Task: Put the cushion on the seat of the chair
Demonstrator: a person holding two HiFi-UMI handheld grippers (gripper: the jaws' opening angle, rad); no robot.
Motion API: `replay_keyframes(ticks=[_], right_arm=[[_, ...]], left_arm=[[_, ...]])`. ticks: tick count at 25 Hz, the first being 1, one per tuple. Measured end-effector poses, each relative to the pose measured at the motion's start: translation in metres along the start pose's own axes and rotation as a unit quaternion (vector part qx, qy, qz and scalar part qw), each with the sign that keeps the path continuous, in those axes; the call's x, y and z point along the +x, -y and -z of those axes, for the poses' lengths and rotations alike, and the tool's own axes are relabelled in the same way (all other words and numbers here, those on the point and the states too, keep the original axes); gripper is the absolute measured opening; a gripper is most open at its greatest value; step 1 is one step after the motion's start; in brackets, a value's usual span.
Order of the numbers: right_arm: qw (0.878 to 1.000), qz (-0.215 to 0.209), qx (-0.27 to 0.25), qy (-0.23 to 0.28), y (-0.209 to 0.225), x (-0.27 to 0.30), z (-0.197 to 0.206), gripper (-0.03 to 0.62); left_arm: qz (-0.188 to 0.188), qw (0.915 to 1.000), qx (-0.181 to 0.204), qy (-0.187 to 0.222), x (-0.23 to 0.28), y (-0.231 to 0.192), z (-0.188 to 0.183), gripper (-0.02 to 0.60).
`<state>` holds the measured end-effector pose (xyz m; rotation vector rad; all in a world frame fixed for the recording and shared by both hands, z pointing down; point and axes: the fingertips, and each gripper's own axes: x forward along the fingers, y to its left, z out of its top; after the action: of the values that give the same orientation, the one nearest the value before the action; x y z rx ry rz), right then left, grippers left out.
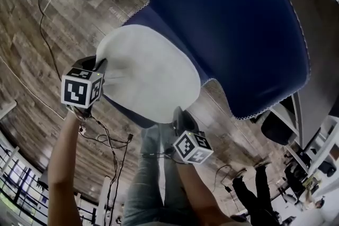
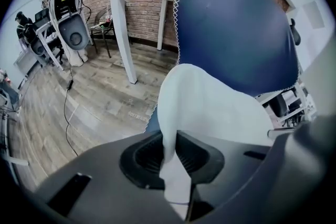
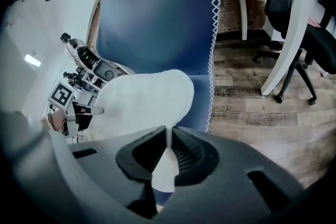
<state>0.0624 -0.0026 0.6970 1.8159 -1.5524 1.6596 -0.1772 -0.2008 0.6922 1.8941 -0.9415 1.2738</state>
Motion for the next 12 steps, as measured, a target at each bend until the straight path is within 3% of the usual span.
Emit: replay_keyframes(ticks=[12], right_arm=[[1.000, 0.013, 0.011, -0.017, 0.010, 0.021, 0.005, 0.041]], left_arm=[[-0.006, 0.9996, -0.003, -0.027, 0.035, -0.014, 0.003, 0.055]])
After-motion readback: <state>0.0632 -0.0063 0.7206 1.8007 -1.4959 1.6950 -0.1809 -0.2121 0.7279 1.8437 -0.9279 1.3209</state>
